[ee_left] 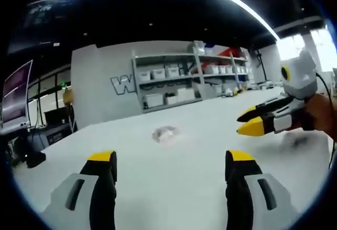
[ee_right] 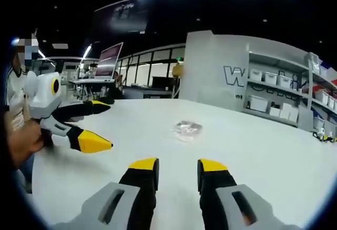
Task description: Open the resealable bag by pulling the two sides of the seal apart until the entire bag opening is separated and visibly accessible.
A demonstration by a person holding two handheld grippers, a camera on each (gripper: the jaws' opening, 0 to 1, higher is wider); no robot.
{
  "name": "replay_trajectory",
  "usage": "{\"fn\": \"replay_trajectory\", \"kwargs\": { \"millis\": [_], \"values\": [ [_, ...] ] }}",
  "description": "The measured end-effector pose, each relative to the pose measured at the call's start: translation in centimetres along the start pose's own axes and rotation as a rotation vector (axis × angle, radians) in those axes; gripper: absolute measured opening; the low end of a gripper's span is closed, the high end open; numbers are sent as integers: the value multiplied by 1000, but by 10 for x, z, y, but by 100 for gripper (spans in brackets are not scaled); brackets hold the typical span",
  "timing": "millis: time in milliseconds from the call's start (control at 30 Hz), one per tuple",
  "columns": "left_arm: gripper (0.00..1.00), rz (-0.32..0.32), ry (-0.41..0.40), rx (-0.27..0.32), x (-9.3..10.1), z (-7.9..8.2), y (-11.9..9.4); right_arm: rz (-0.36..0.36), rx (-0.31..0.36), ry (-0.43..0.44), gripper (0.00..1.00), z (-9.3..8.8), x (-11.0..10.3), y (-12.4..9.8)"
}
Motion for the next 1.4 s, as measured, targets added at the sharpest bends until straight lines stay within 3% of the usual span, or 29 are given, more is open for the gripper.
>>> {"fn": "replay_trajectory", "kwargs": {
  "millis": [800,1400],
  "values": [
    [83,-4,-13,-8,-1,-2,0,-1,-25,0,26,-6,-1,4],
    [82,-10,-32,-10,-2,-3,-1,1,-16,-18,25,-1,-2,5]
  ]
}}
Point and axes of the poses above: the point that each gripper's makers call its tool centre point, and the gripper's own axes: y roughly forward along the fingers, x roughly to its right, z roughly out of its top, the point moved 5 cm from there along -y, roughly backward along the fingers, and after that the axes turned 8 degrees about -x, right-handed, at the moved point
